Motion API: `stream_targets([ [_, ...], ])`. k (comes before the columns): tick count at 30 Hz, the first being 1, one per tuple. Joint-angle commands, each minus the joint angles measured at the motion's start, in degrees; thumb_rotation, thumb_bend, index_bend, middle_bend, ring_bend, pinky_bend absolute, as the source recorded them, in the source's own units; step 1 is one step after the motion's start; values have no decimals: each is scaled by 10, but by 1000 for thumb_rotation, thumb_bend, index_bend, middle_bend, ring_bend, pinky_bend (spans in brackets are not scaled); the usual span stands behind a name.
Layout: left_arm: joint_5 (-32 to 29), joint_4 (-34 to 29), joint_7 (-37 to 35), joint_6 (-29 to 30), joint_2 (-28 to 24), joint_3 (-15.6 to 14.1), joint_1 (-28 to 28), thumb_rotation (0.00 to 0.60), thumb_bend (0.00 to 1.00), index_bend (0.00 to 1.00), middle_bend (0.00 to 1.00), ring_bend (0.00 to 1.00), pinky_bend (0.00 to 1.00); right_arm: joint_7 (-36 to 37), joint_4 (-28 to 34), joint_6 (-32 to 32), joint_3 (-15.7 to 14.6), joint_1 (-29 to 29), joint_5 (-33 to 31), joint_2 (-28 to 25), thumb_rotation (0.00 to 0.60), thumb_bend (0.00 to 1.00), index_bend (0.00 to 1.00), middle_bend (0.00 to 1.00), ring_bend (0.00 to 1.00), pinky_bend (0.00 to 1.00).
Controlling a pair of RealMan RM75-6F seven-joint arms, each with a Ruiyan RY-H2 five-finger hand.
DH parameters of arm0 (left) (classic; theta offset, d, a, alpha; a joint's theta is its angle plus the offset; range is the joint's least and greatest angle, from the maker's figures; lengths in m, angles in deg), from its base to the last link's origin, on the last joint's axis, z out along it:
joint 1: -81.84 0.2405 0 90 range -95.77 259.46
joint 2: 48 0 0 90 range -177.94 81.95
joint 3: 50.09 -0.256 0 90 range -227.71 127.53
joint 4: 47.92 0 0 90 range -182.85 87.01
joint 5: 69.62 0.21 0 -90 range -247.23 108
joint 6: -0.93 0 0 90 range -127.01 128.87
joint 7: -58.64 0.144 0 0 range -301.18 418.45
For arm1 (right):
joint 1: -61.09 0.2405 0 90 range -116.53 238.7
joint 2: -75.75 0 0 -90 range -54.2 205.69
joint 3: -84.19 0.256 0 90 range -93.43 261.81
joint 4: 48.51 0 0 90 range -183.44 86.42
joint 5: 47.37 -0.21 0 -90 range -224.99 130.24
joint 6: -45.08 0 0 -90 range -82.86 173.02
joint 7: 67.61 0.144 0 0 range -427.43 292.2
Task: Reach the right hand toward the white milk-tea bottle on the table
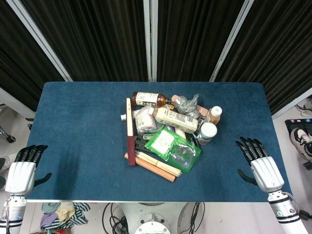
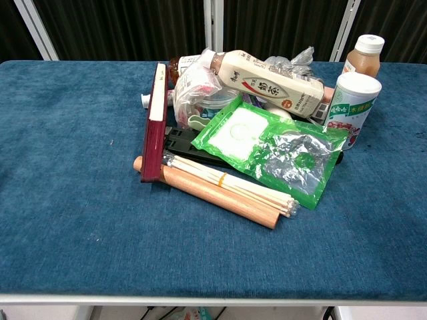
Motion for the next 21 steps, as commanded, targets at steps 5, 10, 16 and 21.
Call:
stream_targets([
  [5, -4, 7, -5, -3, 3, 2, -1, 600, 86, 175, 196, 161, 188, 2, -1, 5, 1, 0, 0, 1, 600, 179, 0, 29, 0, 70],
  [10, -5, 7, -6, -4, 4, 0, 0, 600, 86, 175, 196, 162, 188, 5, 2, 26, 4, 12, 0, 4, 600, 179, 0, 32, 0, 71],
  [16, -8, 9, -12, -3, 6, -2, 4, 600, 86, 175, 196, 162, 188, -26, 36, 109, 44, 82, -14, 21, 600, 178, 0, 37, 0, 86],
  [21, -4, 15, -19, 0, 12, -4, 5, 600, 86, 175, 196, 162, 188, -55, 42, 237, 126, 189, -105, 76, 600, 177, 0, 39, 0, 87],
])
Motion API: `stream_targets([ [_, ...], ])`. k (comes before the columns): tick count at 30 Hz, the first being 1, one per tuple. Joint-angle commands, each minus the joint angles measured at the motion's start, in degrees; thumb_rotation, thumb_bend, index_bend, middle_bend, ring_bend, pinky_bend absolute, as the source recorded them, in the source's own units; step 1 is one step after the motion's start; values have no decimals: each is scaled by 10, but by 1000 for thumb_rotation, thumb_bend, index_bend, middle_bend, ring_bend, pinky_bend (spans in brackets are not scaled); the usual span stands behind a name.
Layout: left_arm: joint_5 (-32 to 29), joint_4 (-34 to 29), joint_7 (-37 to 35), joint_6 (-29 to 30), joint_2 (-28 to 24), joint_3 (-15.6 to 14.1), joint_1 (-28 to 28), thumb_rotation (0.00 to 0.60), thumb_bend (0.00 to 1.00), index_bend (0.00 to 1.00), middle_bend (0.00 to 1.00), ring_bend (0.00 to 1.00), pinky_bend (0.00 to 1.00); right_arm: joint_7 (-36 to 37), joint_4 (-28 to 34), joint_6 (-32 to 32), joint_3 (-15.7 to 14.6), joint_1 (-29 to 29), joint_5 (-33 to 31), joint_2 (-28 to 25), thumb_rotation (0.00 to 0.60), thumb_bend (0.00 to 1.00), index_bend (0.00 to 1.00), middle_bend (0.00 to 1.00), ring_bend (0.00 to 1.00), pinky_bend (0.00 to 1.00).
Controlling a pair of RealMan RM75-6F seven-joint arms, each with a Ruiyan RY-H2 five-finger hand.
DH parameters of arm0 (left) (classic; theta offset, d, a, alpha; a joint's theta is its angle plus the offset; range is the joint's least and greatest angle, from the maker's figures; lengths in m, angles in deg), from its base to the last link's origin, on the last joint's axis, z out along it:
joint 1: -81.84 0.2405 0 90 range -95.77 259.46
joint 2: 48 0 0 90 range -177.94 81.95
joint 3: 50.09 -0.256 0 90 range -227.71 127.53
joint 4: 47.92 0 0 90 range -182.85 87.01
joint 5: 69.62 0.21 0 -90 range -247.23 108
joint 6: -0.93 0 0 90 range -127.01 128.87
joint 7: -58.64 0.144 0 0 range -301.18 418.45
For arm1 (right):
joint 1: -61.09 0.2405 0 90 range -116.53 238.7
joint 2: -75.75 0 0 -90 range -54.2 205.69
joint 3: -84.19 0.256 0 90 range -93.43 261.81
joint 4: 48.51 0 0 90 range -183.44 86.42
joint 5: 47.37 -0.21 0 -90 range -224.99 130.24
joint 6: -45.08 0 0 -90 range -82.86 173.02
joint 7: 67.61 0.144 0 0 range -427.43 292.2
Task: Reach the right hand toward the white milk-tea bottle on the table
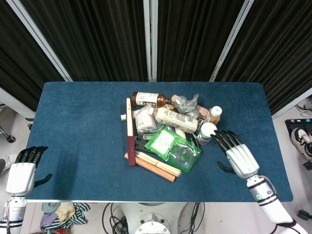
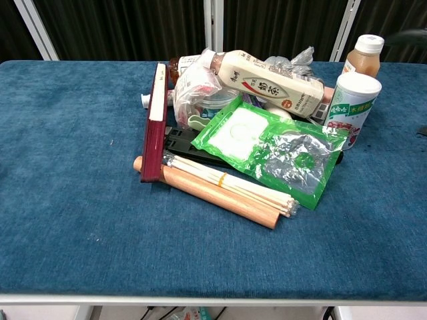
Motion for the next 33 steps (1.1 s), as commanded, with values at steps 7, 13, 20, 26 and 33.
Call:
stream_targets([
  [7, -2, 11, -12, 9, 4, -7, 12, 600, 86, 175, 196, 162, 188, -104, -99, 234, 160, 235, -283, 157, 600, 176, 0, 39, 0, 87],
  [13, -12, 24, -28, 14, 8, -11, 26, 600, 86, 175, 196, 162, 188, -141, -185, 269, 172, 300, -396, 213, 600, 176, 0, 45, 0, 87],
  [20, -16, 34, -39, 11, 13, -12, 31, 600, 85, 175, 196, 162, 188, -136, -255, 313, 167, 340, -476, 242, 600, 176, 0, 100, 1, 138],
  [26, -15, 35, -40, 14, 13, -10, 32, 600, 86, 175, 196, 162, 188, -107, -307, 324, 161, 359, -469, 268, 600, 295, 269, 351, 263, 349],
  [33, -17, 33, -40, 14, 10, -8, 34, 600, 86, 175, 196, 161, 188, 12, -276, 273, 169, 331, -335, 257, 600, 484, 589, 550, 489, 528],
])
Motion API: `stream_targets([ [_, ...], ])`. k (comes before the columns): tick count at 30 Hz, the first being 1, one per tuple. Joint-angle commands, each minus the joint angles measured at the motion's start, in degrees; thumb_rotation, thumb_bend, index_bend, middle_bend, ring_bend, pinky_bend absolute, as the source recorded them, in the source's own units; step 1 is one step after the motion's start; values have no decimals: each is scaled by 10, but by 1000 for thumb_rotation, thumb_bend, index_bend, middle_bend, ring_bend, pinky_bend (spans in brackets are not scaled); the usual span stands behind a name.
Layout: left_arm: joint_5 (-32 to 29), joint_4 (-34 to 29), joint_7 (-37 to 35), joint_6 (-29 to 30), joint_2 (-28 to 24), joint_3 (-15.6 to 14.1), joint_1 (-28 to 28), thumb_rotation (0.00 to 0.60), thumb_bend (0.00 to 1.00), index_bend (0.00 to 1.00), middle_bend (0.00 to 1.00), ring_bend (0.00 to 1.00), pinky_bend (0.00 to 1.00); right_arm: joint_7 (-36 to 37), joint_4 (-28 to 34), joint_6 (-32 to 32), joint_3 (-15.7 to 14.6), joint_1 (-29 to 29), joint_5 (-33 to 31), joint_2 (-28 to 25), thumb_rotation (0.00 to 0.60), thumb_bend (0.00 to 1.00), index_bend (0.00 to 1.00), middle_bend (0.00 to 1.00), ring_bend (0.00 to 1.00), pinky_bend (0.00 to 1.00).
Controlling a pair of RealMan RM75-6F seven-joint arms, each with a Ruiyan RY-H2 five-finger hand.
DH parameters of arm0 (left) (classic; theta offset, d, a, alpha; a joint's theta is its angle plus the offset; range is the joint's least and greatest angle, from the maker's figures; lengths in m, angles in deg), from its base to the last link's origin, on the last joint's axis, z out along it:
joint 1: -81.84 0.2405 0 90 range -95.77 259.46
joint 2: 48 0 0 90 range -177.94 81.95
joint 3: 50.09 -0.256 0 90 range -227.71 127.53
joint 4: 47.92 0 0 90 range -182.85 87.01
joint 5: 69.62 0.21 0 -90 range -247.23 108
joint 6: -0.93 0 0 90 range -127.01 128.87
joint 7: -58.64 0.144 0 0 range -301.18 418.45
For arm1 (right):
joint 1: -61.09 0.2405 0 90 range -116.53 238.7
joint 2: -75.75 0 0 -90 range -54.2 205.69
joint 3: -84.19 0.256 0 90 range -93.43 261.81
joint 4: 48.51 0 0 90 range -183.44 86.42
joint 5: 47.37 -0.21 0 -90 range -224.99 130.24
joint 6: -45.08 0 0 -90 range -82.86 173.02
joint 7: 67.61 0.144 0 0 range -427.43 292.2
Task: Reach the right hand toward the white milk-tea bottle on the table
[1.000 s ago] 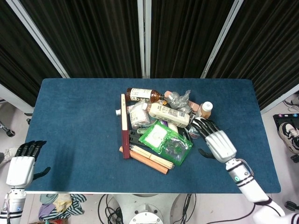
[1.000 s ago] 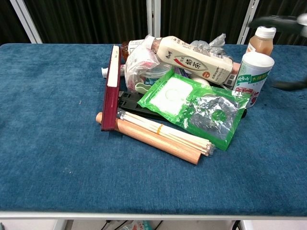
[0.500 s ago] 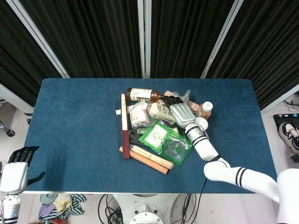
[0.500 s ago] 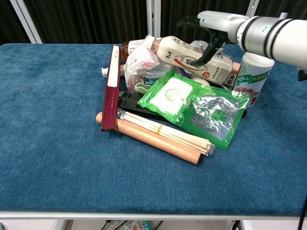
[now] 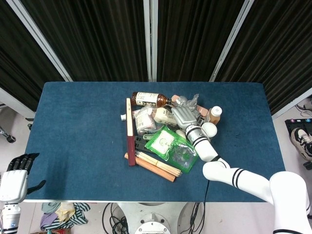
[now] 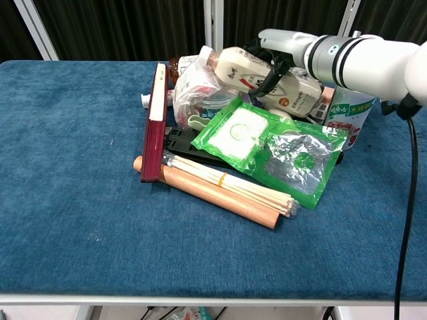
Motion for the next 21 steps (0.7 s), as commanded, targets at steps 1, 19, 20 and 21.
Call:
stream_targets([
  [1, 1, -1, 0, 1, -1, 1, 0, 600, 86, 175, 196, 161, 188, 96, 44, -43, 4, -24, 109, -20, 600, 483, 593, 551, 489, 531],
  [19, 10, -13, 13, 13, -2, -2, 8, 600, 86, 175, 196, 162, 188, 177, 152, -83, -9, 45, 277, 29, 600, 477, 601, 551, 487, 542],
  [20, 10, -13, 12, 15, -3, -2, 10, 600, 87, 175, 196, 162, 188, 176, 151, -86, -7, 48, 277, 34, 600, 477, 601, 551, 487, 543],
  [21, 9, -12, 11, 16, -3, -2, 11, 600, 86, 175, 196, 161, 188, 175, 149, -89, -6, 50, 277, 38, 600, 477, 601, 550, 487, 543],
])
